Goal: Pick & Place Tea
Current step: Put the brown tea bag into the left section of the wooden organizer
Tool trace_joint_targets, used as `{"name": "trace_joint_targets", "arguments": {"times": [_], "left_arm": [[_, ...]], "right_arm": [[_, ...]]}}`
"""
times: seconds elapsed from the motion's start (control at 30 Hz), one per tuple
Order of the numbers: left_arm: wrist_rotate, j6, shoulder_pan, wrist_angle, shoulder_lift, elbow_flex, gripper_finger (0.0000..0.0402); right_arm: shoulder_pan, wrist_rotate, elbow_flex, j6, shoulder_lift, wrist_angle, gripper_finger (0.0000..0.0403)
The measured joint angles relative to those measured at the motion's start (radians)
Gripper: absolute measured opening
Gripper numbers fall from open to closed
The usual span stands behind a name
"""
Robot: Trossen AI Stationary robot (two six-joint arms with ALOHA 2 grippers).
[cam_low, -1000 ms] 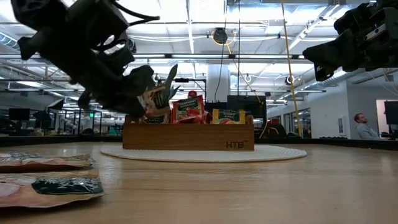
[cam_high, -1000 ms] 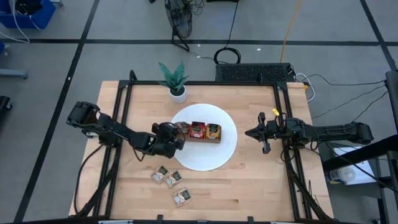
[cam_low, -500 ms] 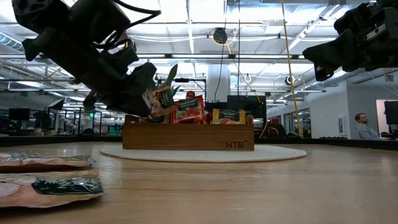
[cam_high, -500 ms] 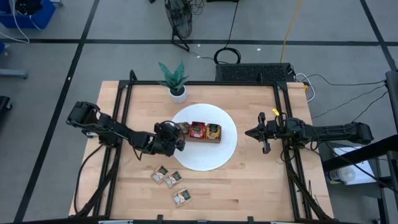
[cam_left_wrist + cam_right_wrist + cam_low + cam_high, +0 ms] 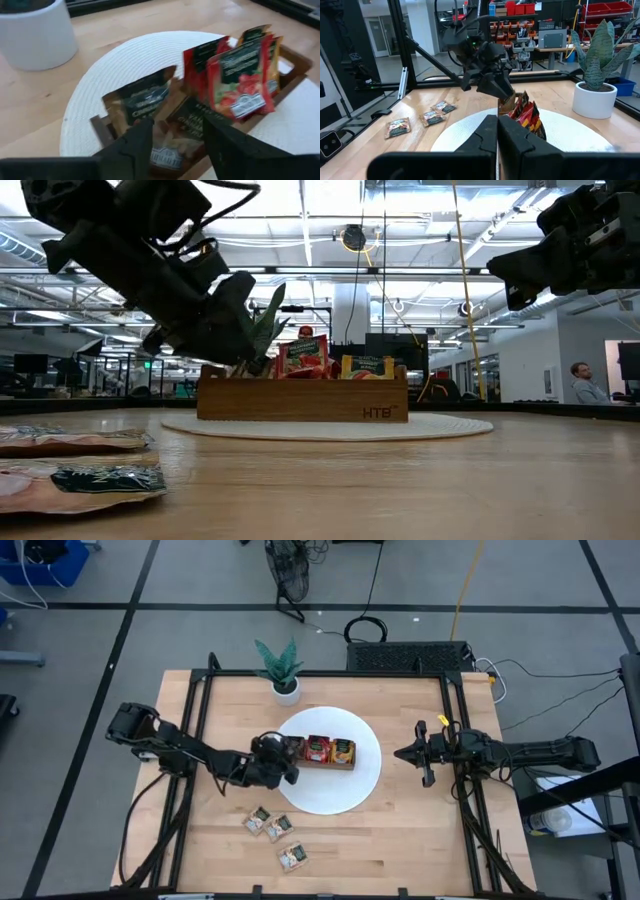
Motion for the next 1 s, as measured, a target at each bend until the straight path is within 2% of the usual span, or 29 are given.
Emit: {"name": "trace_joint_targets", "arguments": {"times": [0.23,0.33,0.47,0.6,0.73,0.83,1.0], "left_arm": [[0.026,0.096,0.000,0.004,-0.071,-0.001,0.0202],[0.049,0.208,0.000,0.010,-0.127,0.000,0.0204],[0.164,0.439,0.003,-0.004,-0.221,0.002,0.0199],[0.302,0.526,0.044,-0.214,-0.286,0.080,0.0191],[0.451,0.532,0.116,-0.527,-0.259,0.233,0.0189],[0.481,0.668,0.136,-0.655,-0.203,0.309,0.0189],[0.479,0.839,0.159,-0.585,-0.133,0.339,0.0188]], "right_arm": [[0.000,0.000,0.000,0.000,0.000,0.000,0.0004],[0.000,0.000,0.000,0.000,0.000,0.000,0.0004],[0.000,0.000,0.000,0.000,0.000,0.000,0.0004],[0.000,0.000,0.000,0.000,0.000,0.000,0.0004],[0.000,0.000,0.000,0.000,0.000,-0.001,0.0004],[0.000,0.000,0.000,0.000,0.000,-0.003,0.0004],[0.000,0.000,0.000,0.000,0.000,-0.002,0.0004]]}}
